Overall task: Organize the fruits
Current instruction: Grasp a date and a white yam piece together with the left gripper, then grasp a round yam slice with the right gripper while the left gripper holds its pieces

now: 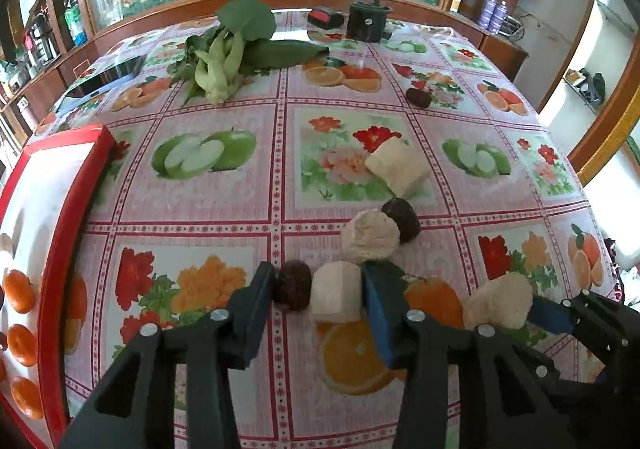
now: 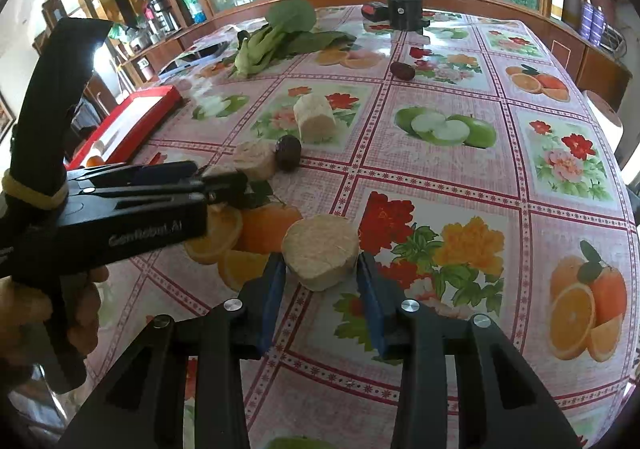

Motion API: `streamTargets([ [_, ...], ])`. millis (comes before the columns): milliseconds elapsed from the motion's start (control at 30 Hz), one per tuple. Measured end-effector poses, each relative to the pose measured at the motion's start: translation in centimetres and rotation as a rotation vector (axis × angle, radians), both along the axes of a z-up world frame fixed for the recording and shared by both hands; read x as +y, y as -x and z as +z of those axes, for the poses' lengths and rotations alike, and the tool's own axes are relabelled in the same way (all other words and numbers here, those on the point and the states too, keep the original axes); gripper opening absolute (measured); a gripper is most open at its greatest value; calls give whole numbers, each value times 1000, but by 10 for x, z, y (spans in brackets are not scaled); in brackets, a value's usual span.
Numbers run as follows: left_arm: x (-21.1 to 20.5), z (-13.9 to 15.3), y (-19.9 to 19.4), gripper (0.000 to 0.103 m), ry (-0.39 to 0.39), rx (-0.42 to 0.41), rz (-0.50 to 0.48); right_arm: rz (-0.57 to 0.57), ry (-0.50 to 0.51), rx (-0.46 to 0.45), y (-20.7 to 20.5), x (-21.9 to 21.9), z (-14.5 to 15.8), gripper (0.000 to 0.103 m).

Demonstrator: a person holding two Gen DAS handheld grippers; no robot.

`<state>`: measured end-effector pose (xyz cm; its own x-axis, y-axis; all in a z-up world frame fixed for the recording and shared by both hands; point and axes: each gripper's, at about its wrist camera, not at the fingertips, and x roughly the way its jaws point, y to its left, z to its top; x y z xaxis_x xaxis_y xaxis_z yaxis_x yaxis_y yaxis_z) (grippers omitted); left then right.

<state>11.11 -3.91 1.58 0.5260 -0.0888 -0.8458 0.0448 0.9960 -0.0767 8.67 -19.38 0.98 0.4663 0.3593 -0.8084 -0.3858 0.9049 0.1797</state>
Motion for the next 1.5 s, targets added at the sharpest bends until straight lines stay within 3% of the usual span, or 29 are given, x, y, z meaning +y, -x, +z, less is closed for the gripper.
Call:
streamTargets([
  [800,42,2,102,45,141,12,-90,-101,45,-2,28,1,7,37],
  [867,47,1,104,45,159,9,-91,-118,36,8,22,1,7,48],
  [1100,50,0,109,48,155,-4,-112,-117,110,-3,7,15,0,50],
  [1167,51,0,110,51,158,-5,-124,-116,110,-1,6,18,0,57],
  [1367,56,5,119,57,189,-1,-149,-116,118,-13,5,18,0,58],
  [1500,55,15,135,57,256,-23,-181,-115,118,-20,3,16,-1,58],
])
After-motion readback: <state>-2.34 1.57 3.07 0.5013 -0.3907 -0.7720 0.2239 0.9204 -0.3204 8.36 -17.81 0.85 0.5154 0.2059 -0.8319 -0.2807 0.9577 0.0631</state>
